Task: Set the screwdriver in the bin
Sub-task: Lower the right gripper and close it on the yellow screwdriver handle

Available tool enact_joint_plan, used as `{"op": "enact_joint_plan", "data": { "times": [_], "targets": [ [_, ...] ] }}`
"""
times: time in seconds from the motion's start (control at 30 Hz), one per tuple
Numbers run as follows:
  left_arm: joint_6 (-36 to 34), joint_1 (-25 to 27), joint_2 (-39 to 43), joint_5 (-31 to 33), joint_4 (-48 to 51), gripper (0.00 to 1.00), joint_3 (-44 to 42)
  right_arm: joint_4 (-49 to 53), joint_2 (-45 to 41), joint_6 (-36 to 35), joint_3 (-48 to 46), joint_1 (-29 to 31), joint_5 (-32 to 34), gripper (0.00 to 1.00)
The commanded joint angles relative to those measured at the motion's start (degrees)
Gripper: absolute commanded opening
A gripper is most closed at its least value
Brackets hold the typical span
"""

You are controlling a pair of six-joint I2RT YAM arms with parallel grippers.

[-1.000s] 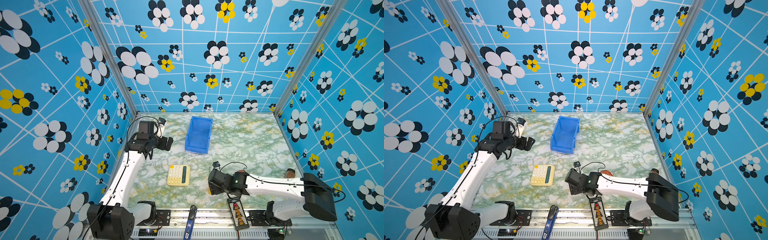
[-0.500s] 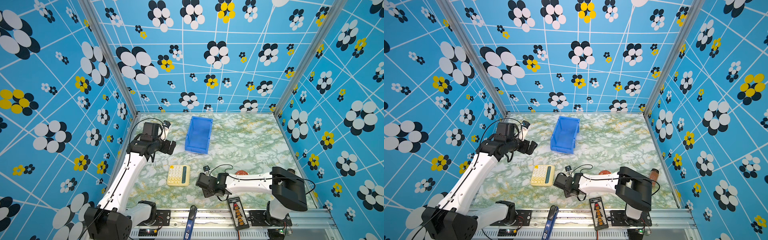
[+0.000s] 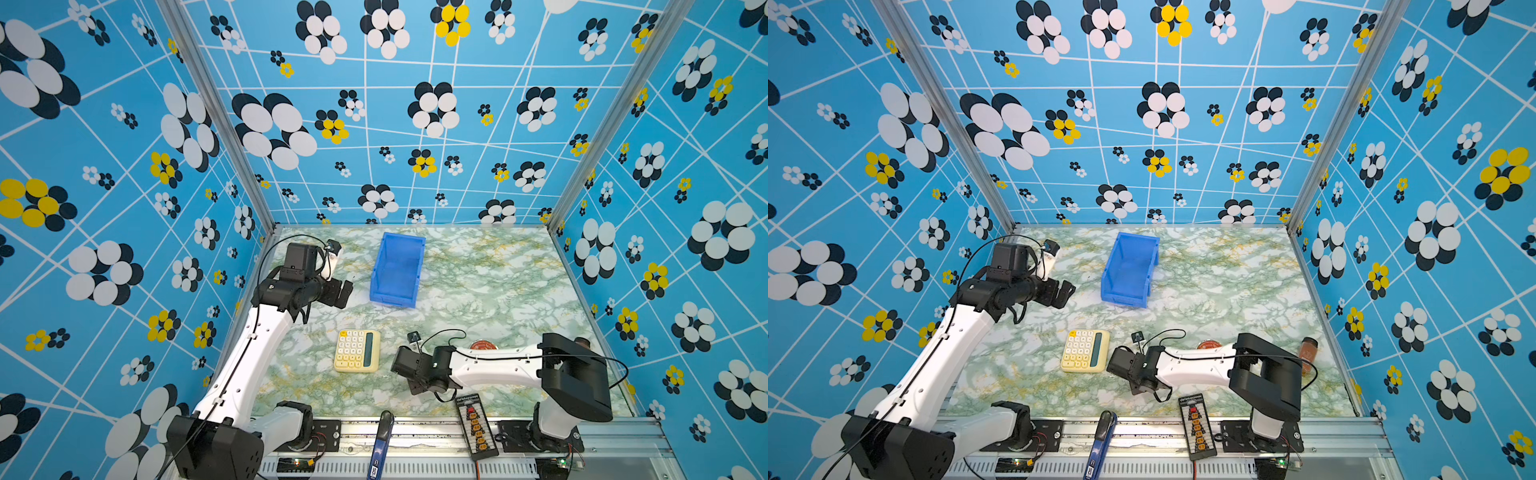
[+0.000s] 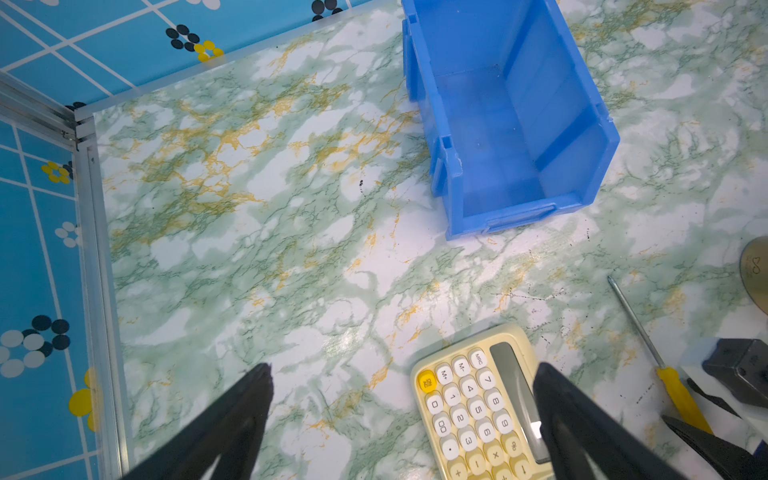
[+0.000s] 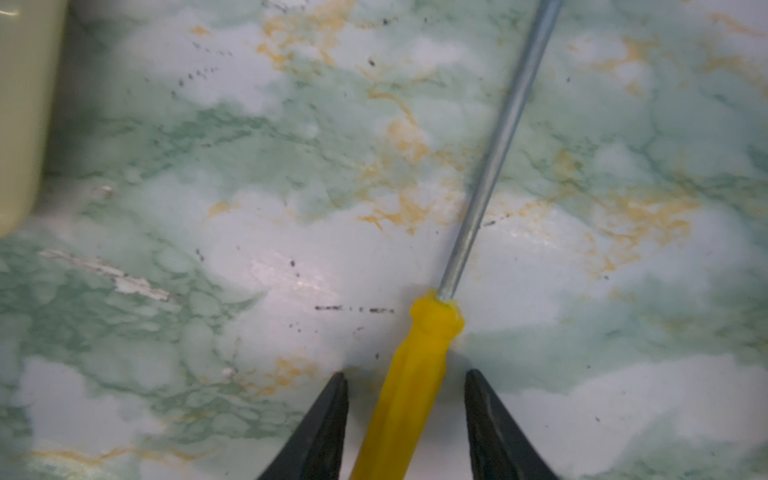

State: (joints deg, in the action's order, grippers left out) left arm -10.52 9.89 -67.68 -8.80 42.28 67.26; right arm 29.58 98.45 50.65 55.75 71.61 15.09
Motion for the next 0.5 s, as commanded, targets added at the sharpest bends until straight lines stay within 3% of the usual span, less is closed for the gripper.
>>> {"op": "enact_joint_plan", "data": {
  "times": [0.0,0.47],
  "targets": [
    [0.59,0.49,0.71,-1.46,1.35,0.99,1.44,1.13,-0.49,1.53,-2.21,0.54,1.3,0.47],
    [0.77,1.39,-0.11,-2.37,2.04,0.99,1.9,0.61,-3.75,2.61,-5.91,0.49,2.71,0.25]
  ]
}}
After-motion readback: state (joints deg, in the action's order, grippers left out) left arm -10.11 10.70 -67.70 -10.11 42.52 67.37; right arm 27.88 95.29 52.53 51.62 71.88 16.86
